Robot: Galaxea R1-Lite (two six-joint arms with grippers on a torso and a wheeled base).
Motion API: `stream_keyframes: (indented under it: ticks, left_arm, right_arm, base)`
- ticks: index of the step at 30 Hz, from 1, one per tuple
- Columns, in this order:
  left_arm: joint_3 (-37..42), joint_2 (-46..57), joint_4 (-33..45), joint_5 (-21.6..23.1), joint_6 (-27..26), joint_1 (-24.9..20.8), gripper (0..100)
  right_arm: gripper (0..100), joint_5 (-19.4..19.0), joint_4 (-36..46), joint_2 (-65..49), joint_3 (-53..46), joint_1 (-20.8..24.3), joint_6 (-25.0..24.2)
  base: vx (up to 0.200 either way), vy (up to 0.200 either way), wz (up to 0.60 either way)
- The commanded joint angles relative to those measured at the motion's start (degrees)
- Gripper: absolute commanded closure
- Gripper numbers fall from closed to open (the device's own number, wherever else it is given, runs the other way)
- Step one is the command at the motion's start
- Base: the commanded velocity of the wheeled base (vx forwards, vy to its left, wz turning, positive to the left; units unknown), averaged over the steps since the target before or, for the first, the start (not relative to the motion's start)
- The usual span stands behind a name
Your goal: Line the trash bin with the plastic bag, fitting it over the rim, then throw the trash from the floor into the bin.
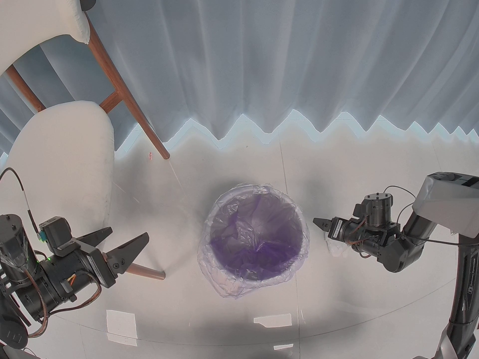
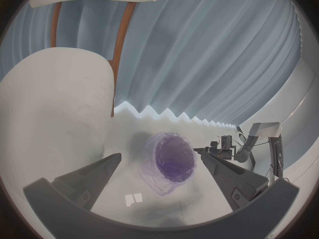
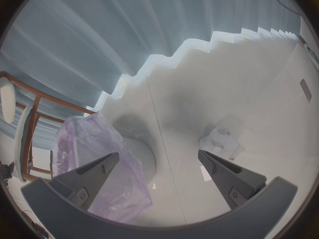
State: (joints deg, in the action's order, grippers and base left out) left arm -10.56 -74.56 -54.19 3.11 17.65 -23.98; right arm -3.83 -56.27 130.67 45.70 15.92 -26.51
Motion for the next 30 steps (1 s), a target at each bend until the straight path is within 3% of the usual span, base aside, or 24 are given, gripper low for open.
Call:
stream_keyframes:
  ticks: [1,15,21,24,30]
  left_arm:
    - [-0.61,0.03,-0.13,-1.0,-0.16,3.15,0]
    - [-0.52,-0.33,-0.04,-1.0,-2.36,7.81,0]
    - [-0.52,-0.5,-0.04,-1.0,-2.89,8.25,0]
    - [-0.61,-0.5,-0.04,-0.91,-2.89,8.25,0]
    - [-0.96,-0.5,-0.13,-0.47,-3.06,8.33,0]
  right_arm:
    - [0,0.4,0.02,7.49,6.42,0.95,-1.17]
    - [0,0.31,0.02,13.03,11.78,6.14,-3.63]
    - [0,0.58,0.46,16.37,15.38,6.14,-3.37]
    - [0,3.04,2.75,19.01,19.78,5.44,-3.19]
    - [0,4.18,7.58,19.01,24.26,4.12,-3.63]
  base:
    - [0.0,0.0,0.0]
    - [0.0,0.0,0.0]
    - [0.0,0.0,0.0]
    - [0.0,0.0,0.0]
    - [0.0,0.0,0.0]
